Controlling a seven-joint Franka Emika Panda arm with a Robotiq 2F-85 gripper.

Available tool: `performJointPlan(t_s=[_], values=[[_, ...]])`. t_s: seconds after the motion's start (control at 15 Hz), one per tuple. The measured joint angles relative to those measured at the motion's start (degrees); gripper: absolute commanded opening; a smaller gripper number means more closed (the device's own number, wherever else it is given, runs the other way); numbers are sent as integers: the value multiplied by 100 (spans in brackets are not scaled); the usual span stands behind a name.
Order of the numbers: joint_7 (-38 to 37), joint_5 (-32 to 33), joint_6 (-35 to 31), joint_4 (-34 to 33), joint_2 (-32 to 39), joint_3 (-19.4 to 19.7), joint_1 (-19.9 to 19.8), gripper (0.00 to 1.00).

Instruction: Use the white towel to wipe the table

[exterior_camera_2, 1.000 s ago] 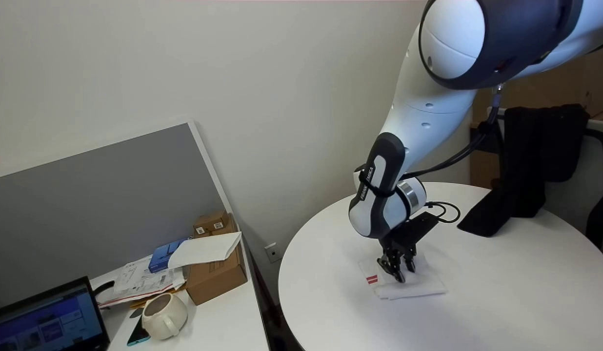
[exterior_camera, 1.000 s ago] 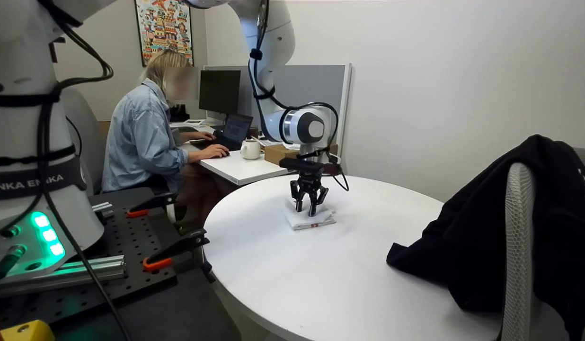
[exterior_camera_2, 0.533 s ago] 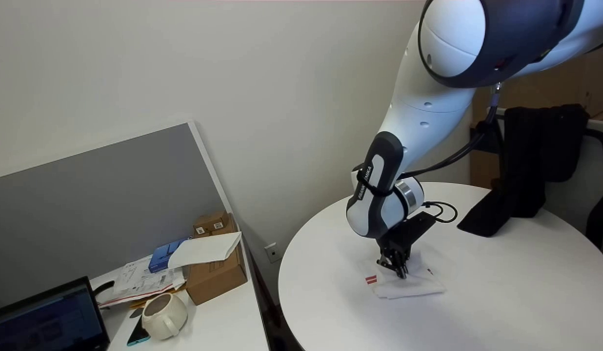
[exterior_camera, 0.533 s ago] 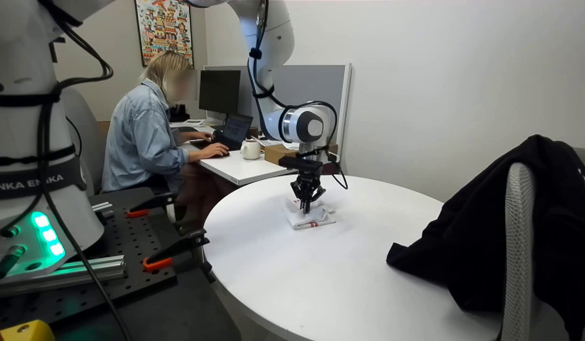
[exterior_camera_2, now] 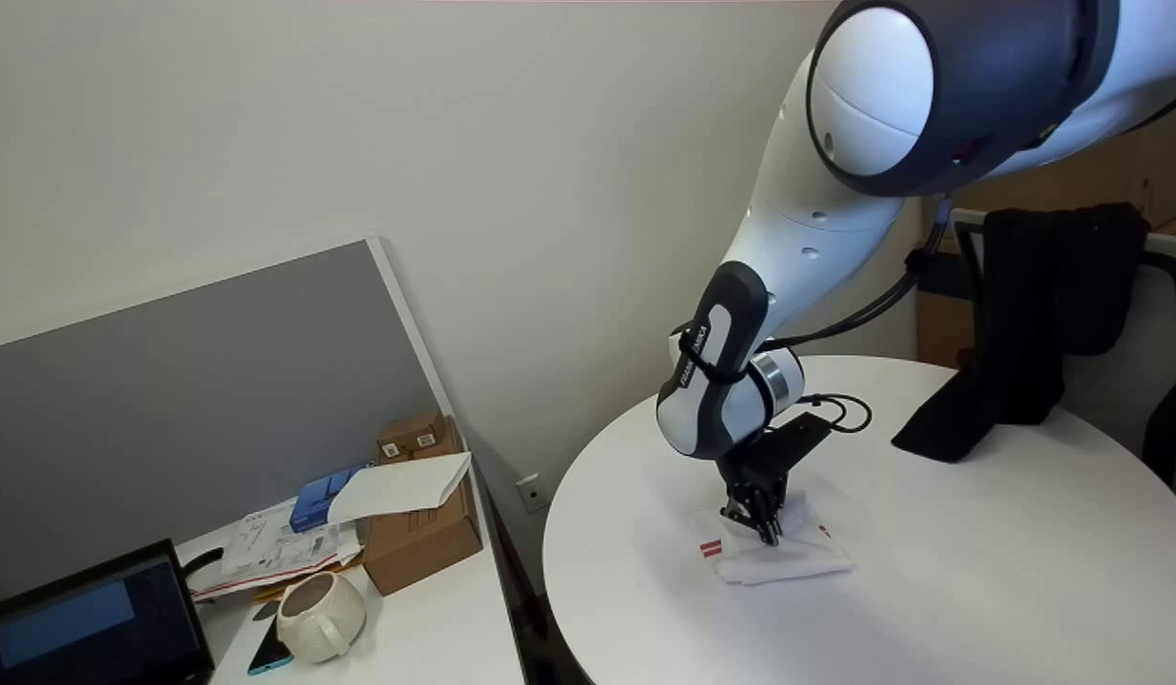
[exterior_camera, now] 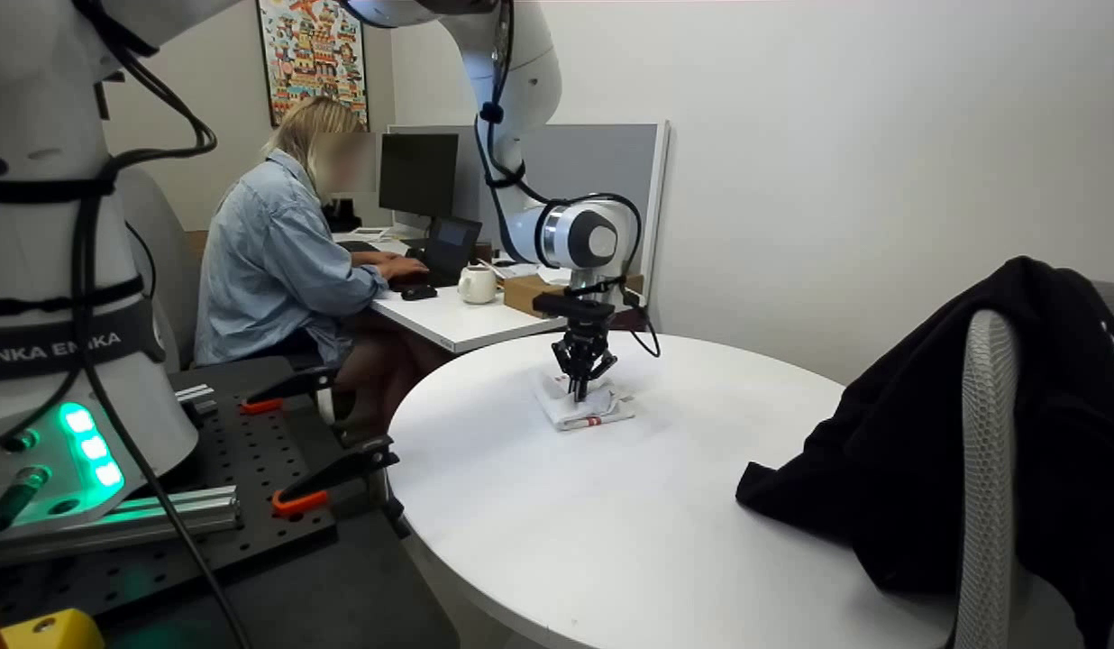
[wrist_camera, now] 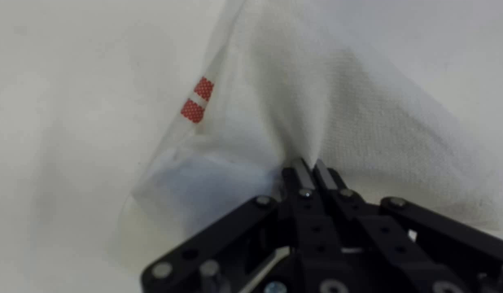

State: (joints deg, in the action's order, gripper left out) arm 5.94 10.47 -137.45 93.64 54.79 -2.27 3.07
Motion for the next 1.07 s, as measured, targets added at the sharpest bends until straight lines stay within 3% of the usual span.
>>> performJointPlan(t_s=[0.4, 0.73, 1.07], values=[[6, -74, 944, -1350, 624, 109, -99, 1], [198, -102, 1506, -2508, 1168, 344, -641, 1], [346, -106, 1555, -2728, 1302, 575, -1253, 1]])
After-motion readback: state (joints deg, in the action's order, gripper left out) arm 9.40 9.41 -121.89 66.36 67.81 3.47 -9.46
